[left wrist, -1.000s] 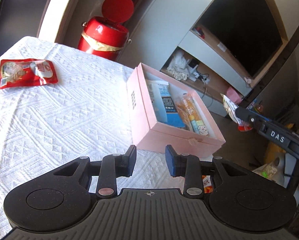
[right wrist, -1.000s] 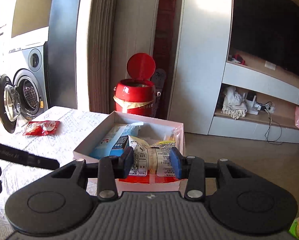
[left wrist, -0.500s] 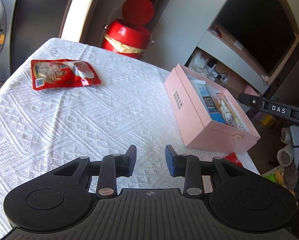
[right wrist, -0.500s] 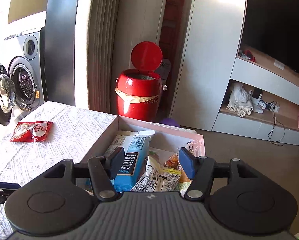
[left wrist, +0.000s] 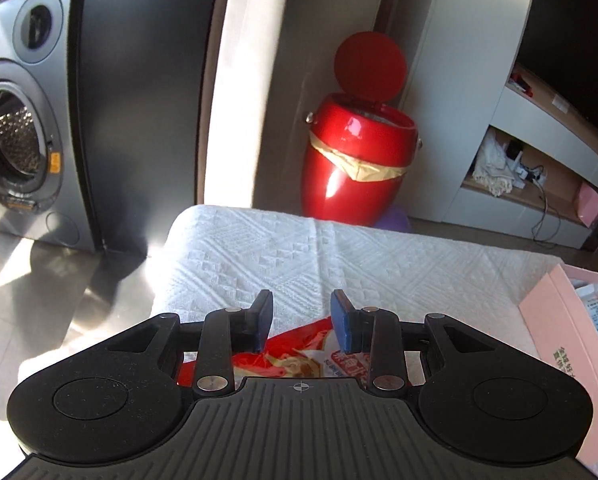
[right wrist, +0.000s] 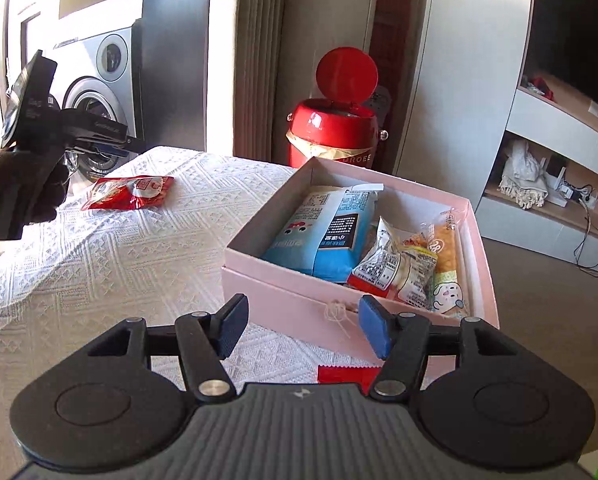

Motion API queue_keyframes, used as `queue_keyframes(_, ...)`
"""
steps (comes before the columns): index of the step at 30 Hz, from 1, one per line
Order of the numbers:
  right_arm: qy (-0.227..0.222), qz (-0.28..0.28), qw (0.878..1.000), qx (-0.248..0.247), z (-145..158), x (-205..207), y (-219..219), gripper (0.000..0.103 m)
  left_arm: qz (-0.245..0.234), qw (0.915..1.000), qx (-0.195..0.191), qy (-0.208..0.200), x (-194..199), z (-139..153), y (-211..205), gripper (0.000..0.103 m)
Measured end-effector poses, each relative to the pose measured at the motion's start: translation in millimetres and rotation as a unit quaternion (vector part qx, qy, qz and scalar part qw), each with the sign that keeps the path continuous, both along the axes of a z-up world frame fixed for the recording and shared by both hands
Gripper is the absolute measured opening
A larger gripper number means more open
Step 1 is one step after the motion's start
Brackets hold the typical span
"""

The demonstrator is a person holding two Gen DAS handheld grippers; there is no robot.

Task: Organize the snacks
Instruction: 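Grasp the red roast-duck packet with the left tool, then grasp the red spicy-strip packet with the right tool while the left tool holds the roast-duck packet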

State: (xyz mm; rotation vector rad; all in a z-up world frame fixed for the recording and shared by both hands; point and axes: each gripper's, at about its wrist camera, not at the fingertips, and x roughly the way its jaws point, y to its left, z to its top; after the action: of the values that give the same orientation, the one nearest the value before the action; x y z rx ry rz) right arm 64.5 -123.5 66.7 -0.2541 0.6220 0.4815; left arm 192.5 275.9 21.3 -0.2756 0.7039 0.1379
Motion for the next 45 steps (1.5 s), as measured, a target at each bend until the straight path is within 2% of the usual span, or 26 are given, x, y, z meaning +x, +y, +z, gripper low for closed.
queue_keyframes(2, -0.002, -0.002, 1.000, -0.006, -1.8, -8.5, -7.2, 0.062, -0.003, 0.9992, -0.026, 0.029, 4.1, -11.2, 8.5, 0.030)
queue_keyframes(7, 0.007, -0.021, 1.000, -0.004, -8.3, -12.1, -28.8, 0.064, -0.024, 0.9984, -0.042, 0.030, -42.8, -10.5, -5.3, 0.029)
queue_keyframes(9, 0.016, -0.030, 0.999, -0.005, -15.2, -9.5, -33.5, 0.064, -0.035, 0.9974, -0.051, 0.036, -67.9, -10.7, -23.7, 0.029)
queue_keyframes(13, 0.041, -0.039, 0.998, 0.009, -26.0, -6.9, -37.1, 0.064, -0.047, 0.9972, -0.038, 0.044, -115.4, -8.8, -71.2, 0.029)
queue_keyframes(15, 0.053, -0.036, 0.998, 0.025, -28.6, -9.3, -37.1, 0.064, -0.056, 0.9961, -0.045, 0.050, -137.1, -8.2, -95.9, 0.029)
queue_keyframes(17, 0.053, -0.032, 0.998, 0.031, -28.7, -14.3, -34.6, 0.064, -0.072, 0.9954, -0.028, 0.056, -156.2, -6.8, -121.0, 0.030)
queue_keyframes(21, 0.062, 0.002, 0.997, 0.046, -25.1, -29.3, -25.1, 0.064, -0.107, 0.9906, 0.048, 0.070, -182.2, -1.8, -166.8, 0.030)
queue_keyframes(25, 0.070, 0.073, 0.994, 0.031, -27.1, -51.8, -0.5, 0.064, -0.137, 0.9843, 0.067, 0.089, -190.5, 4.5, -194.2, 0.030)
queue_keyframes(28, 0.080, 0.099, 0.992, 0.026, -33.2, -65.6, 15.1, 0.064, -0.148, 0.9803, 0.089, 0.096, -188.0, 4.6, -209.4, 0.029)
queue_keyframes(30, 0.087, 0.106, 0.990, 0.021, -37.8, -70.4, 21.8, 0.064, -0.154, 0.9798, 0.086, 0.093, -186.6, 6.4, -216.7, 0.029)
queue_keyframes(33, 0.074, 0.100, 0.992, 0.007, -40.3, -75.5, 24.1, 0.066, -0.173, 0.9779, 0.071, 0.093, -185.6, 7.5, -227.9, 0.029)
queue_keyframes(36, 0.061, 0.081, 0.995, -0.009, -38.5, -77.3, 19.0, 0.066, -0.186, 0.9752, 0.073, 0.096, -182.0, 3.6, -238.4, 0.029)
queue_keyframes(40, 0.058, 0.064, 0.996, 0.005, -30.8, -77.8, -0.9, 0.066, -0.191, 0.9744, 0.069, 0.096, -179.5, 2.2, -243.2, 0.029)
queue_keyframes(45, 0.036, 0.000, 0.999, -0.004, -25.3, -68.6, -31.6, 0.067, -0.190, 0.9752, 0.056, 0.099, -175.8, 1.0, -239.9, 0.029)
